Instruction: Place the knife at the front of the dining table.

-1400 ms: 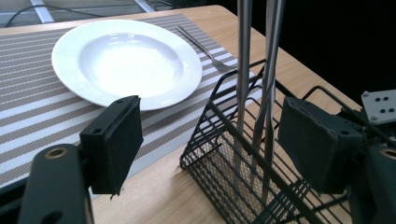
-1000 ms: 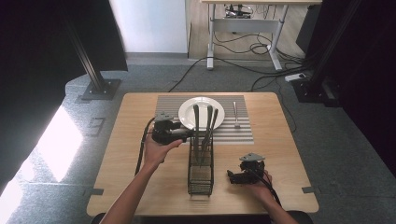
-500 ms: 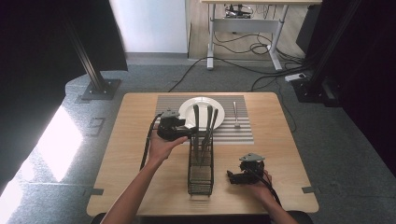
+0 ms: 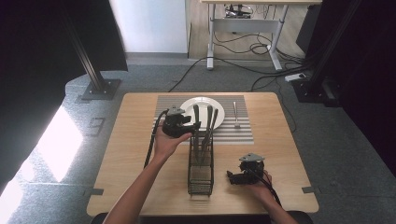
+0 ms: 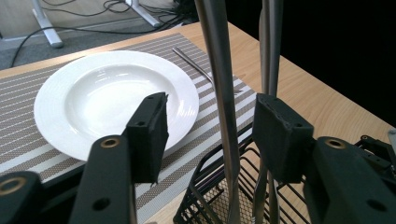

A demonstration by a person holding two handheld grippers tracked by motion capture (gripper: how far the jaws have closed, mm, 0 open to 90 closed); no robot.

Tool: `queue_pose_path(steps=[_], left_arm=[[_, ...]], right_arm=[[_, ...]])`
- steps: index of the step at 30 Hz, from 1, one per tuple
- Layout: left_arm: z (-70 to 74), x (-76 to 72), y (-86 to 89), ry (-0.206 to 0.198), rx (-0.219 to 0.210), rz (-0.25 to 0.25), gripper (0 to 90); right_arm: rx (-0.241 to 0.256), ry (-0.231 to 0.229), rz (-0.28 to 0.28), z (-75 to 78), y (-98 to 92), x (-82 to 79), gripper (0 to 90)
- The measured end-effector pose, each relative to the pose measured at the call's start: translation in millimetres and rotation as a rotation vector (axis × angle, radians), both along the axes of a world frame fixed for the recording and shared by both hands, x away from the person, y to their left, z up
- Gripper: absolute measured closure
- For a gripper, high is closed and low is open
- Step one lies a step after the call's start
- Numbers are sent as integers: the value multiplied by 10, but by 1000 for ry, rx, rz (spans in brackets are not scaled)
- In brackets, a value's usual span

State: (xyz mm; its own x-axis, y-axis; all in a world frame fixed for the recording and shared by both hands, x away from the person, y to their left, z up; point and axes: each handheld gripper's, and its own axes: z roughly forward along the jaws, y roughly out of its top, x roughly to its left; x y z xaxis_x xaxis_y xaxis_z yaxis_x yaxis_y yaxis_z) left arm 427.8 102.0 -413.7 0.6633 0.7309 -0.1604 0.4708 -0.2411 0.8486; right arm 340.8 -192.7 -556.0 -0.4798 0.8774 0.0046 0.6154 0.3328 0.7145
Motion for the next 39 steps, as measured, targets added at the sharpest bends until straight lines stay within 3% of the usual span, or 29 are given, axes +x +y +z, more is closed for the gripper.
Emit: queue_pose_path(steps=[15,19,22,27,31,35,39], left_arm=[[-68,46,-72,17,7,-8,657],[-110,52,-52,20,-50,-23,722],[-114,59,-51,29,-68,-39,784],[-121,86,-23,48,-95,-62,806],[-124,65,-22,30,-102,-74,814],[-112,26,-37,19,-135,-93,829],[-78,-16,-53,-18,-126,-105,835]], right_arm=[[0,-1,0,0,-1,0,0],[0,0,0,1,0,0,0],[0,0,2,1,1,-3,0],[0,0,4,1,0,-3,0],[0,0,4,1,1,-3,0],[-1,0,6,2,0,-3,0],[-2,1,6,2,0,-5,0]])
